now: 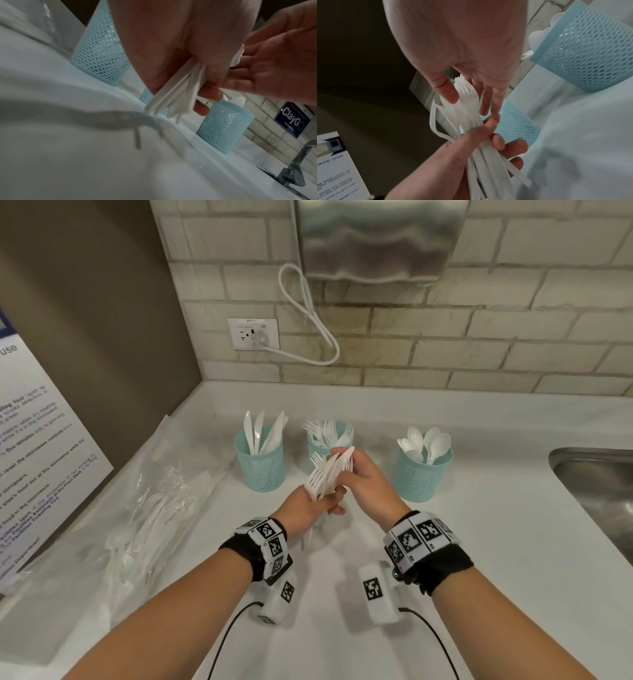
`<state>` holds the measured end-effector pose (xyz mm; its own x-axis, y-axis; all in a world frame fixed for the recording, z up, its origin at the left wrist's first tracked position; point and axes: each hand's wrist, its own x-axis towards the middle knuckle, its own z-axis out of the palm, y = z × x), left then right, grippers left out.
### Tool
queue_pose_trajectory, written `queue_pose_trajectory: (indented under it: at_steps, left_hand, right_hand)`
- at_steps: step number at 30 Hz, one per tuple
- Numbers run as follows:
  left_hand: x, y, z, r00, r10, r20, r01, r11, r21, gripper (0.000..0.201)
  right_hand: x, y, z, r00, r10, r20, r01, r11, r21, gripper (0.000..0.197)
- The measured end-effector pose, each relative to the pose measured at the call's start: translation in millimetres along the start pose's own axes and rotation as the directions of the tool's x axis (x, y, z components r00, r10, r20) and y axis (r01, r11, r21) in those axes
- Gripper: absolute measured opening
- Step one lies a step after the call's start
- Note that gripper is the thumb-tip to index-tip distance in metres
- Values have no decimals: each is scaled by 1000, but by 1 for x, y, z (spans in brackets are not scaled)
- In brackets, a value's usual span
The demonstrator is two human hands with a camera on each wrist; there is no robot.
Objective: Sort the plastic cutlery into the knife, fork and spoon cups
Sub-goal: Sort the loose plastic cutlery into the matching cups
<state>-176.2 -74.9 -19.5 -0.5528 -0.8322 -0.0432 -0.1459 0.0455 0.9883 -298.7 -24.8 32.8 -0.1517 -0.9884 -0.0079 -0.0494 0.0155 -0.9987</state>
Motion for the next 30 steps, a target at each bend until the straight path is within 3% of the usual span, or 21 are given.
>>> queue_pose_trajectory:
  at_steps: [2,4,7,11,20,22,25,28,30]
  left_hand:
    - [2,6,-5,1000,-6,-8,6,1000,-9,8]
    - [5,12,-9,1000,-19,-1,19,999,-49,8]
    - [7,21,-16,1000,-30,8,31,996,-78,7]
    - [5,30,-24,1000,3,-1,-3,994,-111,14]
    - [-5,36,-39,994,68,84,-49,977,-209,31]
    - [-5,37,-40,993,71,98,-49,975,-219,30]
    - [-7,41,-41,991,74,112,-53,983,-178,1]
    - [-5,40,-42,996,60,73,-49,990,-133,21]
    - [-6,41,-44,996,68,56,-60,989,-135,19]
  right_hand:
    - [2,-11,0,999,-31,-32,33,998,57,31]
    - [7,-19,-1,996,-56,-64,59,997,45,29]
    - [17,-24,-1,989,-92,-118,94,996,12,11]
    - [25,-29,3,986,-112,-125,114,994,8,14]
    - [29,-32,14,995,-50,-90,69,973,222,19]
    - [29,-34,18,995,-56,-82,75,967,245,28]
    - [30,-38,22,997,-21,-69,40,957,286,29]
    - [32,-39,24,997,0,-74,23,951,308,27]
    - [34,-39,24,997,9,-74,15,950,311,28]
